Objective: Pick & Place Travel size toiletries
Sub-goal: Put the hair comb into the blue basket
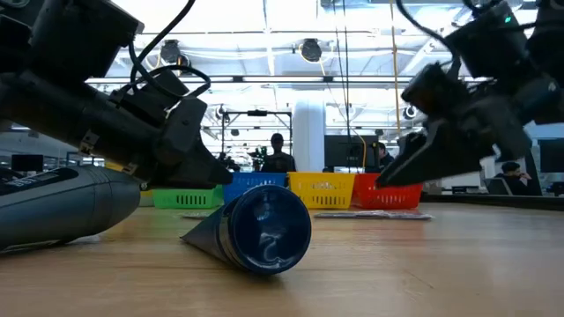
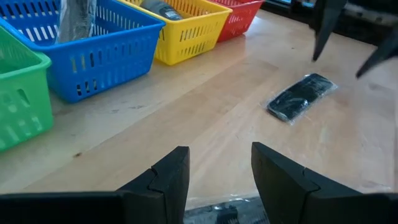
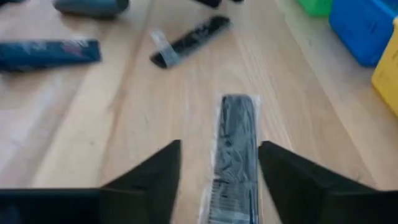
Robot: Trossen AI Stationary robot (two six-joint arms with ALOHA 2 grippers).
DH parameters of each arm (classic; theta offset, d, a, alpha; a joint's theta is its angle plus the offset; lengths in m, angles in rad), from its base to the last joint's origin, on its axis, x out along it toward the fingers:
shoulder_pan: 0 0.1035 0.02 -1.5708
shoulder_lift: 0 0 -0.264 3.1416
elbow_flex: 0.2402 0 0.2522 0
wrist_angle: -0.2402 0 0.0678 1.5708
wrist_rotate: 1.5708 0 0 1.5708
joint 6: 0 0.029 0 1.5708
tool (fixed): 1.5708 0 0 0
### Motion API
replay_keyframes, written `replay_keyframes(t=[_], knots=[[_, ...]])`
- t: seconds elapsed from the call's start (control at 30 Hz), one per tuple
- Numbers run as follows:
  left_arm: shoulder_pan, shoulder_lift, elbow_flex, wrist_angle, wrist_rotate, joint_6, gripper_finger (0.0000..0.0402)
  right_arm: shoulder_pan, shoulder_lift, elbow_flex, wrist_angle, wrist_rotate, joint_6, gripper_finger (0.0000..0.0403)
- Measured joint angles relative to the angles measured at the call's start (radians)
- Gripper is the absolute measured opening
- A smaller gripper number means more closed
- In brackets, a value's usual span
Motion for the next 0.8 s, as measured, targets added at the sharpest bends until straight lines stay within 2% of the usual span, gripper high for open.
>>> replay_keyframes(t=[0.17,0.33,0.5,0.8], knots=[[0.014,0.0,0.0,0.0,0.001,0.0,0.0168,0.004,0.122,0.0,0.096,0.073,-0.047,0.0289],[0.02,0.0,0.0,-0.001,0.008,0.001,0.0168,-0.003,0.217,0.001,0.157,0.098,-0.003,0.0303],[0.02,0.0,0.0,-0.001,0.008,0.002,0.0168,-0.003,0.277,0.002,0.178,0.086,0.047,0.0273],[0.02,0.0,0.0,-0.001,0.012,0.0,0.0168,-0.004,0.286,0.003,0.134,0.063,0.045,0.0178]])
